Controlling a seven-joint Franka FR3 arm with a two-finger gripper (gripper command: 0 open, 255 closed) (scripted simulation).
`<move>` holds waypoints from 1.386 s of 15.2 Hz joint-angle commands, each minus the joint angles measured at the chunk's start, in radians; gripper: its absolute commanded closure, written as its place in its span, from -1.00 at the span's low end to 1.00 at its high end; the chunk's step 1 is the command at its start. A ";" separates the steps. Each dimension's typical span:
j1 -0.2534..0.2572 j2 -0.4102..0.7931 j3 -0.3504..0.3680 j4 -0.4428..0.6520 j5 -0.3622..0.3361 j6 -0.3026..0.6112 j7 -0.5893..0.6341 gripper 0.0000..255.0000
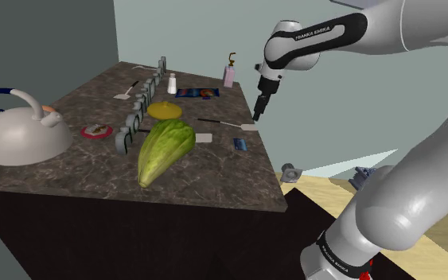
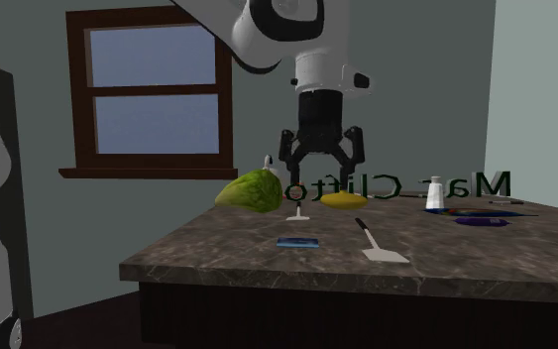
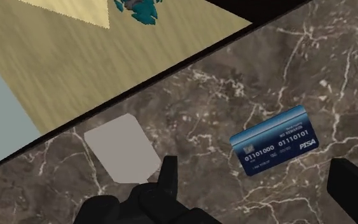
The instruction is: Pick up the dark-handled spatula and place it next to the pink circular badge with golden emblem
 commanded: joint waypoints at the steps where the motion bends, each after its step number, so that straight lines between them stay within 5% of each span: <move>1: 0.009 0.081 -0.016 0.054 0.031 0.033 -0.094 -1.00; 12: -0.019 0.492 0.019 0.414 0.217 0.092 -0.512 -1.00; 21: -0.023 0.543 0.030 0.379 0.239 0.175 -0.526 -1.00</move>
